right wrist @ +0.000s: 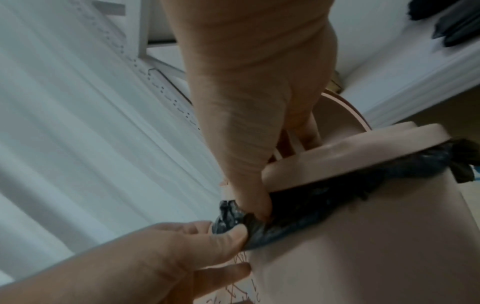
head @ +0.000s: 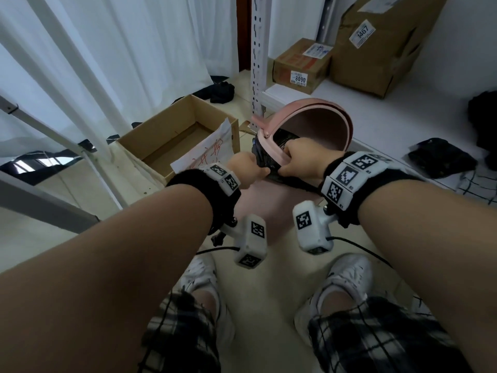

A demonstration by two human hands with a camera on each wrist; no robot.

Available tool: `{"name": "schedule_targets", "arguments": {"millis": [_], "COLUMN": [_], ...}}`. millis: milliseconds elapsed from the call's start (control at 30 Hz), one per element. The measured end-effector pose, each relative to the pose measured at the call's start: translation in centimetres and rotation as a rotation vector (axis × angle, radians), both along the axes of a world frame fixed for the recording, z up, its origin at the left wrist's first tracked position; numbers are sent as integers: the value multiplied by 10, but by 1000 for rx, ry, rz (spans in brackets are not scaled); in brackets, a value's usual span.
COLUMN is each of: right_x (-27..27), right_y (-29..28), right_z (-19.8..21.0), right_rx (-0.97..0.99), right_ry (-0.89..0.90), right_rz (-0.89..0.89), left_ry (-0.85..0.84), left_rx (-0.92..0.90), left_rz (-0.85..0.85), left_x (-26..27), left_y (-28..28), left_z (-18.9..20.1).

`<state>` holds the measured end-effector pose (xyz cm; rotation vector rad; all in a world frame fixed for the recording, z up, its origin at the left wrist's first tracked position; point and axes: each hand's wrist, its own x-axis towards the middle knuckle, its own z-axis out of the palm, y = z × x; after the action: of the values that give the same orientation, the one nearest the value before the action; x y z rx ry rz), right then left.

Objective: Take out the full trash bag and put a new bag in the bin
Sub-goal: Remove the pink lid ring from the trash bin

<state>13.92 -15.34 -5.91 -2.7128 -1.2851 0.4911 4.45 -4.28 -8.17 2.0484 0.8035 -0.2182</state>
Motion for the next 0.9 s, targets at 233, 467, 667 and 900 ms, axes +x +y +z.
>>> {"name": "schedule_targets", "arguments": {"millis": [233,467,667,900], "right_x": [-8,6,5,-4], "right_y": [-2,4,10,8], "right_z": [-6,-10,-2,7], "right_rx": [133,143,34,-32], "right_ry": [54,98,19,3], "right_rz": [-39,-15,99,142], "left_ry": [30,-97,-301,-211], "left_rx": [-123,-229,485,567], "left_rz": [-17,119,-186,-368], "left_x": [-8,4,-2,-14], "left_y": [19,25,33,30], "left_z": [5,-10,-8,9]}}
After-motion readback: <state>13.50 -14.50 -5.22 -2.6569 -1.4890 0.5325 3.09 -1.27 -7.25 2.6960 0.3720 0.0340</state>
